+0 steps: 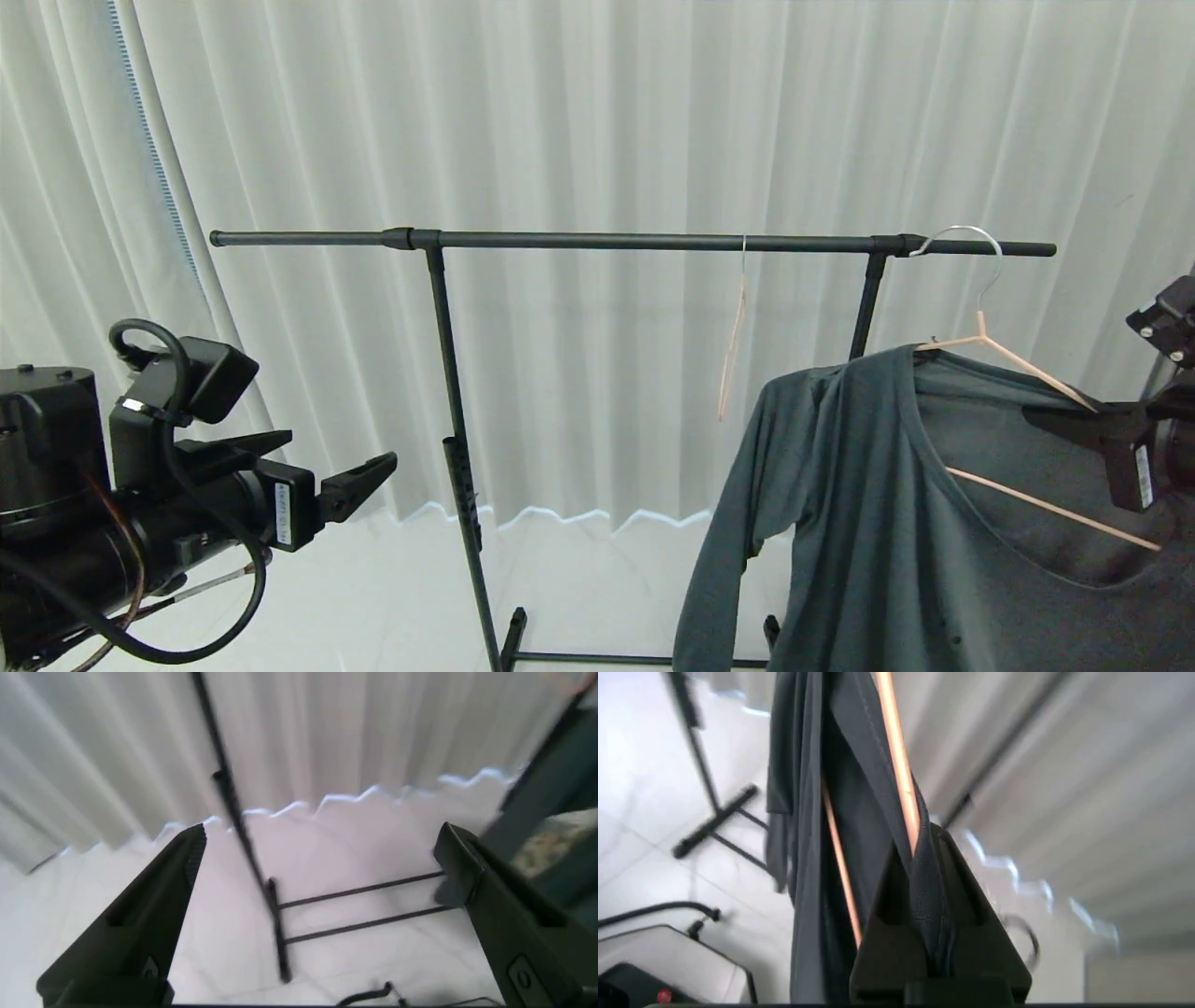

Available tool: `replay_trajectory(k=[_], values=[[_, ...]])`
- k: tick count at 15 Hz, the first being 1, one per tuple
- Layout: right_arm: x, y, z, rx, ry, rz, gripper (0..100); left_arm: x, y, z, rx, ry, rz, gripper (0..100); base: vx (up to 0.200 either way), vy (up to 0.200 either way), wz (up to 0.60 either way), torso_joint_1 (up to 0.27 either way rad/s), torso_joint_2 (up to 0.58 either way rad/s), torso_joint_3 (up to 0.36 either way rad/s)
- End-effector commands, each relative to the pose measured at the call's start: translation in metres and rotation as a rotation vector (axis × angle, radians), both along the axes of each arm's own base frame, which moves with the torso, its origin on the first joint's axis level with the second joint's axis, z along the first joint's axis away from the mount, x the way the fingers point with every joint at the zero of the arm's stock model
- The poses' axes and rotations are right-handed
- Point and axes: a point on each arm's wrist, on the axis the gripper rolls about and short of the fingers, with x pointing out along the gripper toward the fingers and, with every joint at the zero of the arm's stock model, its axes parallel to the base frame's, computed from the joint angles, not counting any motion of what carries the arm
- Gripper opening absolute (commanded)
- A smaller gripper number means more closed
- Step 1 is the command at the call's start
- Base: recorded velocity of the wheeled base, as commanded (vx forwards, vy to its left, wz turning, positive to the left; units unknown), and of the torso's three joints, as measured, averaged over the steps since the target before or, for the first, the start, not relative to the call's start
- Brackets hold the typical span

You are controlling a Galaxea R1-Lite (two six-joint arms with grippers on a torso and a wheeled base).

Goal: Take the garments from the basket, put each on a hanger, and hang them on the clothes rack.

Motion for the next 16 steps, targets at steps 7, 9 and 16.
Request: replay_trajectory(k=[7, 9, 16], values=[[0.001, -0.021, 0.005, 0.101, 0.027, -0.157, 0, 0.005, 0.002, -0.015, 0.106, 0.052, 0.103, 100, 0.0, 0.0, 0.0, 0.0, 0.0, 0.0], [0.009, -0.02, 0.007, 0.115, 0.033, -0.156, 0, 0.005, 0.003, -0.014, 0.115, 0.05, 0.122, 100, 0.0, 0.0, 0.0, 0.0, 0.0, 0.0], [0.069, 0.003, 0.018, 0.153, -0.022, -0.132, 0, 0.004, 0.004, -0.012, 0.13, 0.04, 0.166, 100, 0.057, 0.0, 0.0, 0.0, 0.0, 0.001]])
